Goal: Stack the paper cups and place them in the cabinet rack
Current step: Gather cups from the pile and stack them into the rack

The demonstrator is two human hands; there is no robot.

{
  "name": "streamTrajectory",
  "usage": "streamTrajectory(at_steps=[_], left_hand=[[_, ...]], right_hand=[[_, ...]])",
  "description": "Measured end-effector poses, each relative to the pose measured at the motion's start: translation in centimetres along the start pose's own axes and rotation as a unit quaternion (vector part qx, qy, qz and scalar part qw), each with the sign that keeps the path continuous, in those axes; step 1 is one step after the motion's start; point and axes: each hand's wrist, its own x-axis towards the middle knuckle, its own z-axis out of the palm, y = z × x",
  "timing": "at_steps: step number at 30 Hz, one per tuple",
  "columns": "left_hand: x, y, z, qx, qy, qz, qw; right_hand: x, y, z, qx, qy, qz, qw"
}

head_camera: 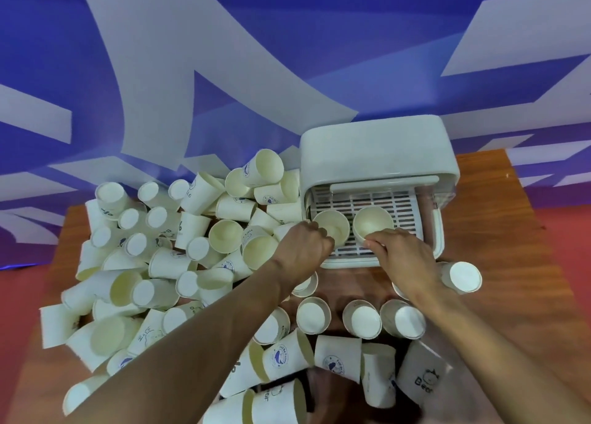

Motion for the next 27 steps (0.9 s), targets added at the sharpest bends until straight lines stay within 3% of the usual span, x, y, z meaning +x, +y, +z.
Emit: streamTrajectory(at_steps=[3,5,10,12,15,18,21,24,27], left_hand=[[-0.6,0.0,0.0,-0.025,0.016,-0.002,1.000],[-1.1,-0.2,0.6,-0.045,0.074,-0.020,0.996],[-5.5,-2.1,0.8,-0.179,0.210,-0.120,0.954],[-8.6,-3.7,1.2,-0.197,0.226,-0.159,0.941],[-12.2,-5.7,2.3,-0.204,0.186,-0.162,0.947],[-13.2,-7.1,3.8,-0.163,0.130,-0.115,0.971],[-13.0,-7.9,5.0,-0.067,0.143,0.001,0.987],[-12.4,-8.5,6.1,0.012,0.148,0.079,0.986],[-12.0,-9.2,7.1,0.064,0.129,0.103,0.984]], right_hand=[[0.0,-0.1,-0.1,-0.026,-0.009,-0.007,1.000],[-0.4,-0.3,-0.4,-0.048,-0.002,-0.014,0.999],[-2.5,-3.1,-1.3,0.028,0.105,-0.046,0.993],[-3.1,-5.1,-0.7,0.038,0.061,-0.106,0.992],[-2.9,-7.7,0.8,0.010,-0.027,-0.189,0.982],[-2.4,-10.0,2.3,-0.037,-0.095,-0.215,0.971],[-2.0,-11.1,3.4,-0.074,-0.132,-0.228,0.962],[-2.3,-11.4,4.2,-0.123,-0.104,-0.234,0.959],[-2.0,-11.9,4.2,-0.108,-0.050,-0.210,0.971]])
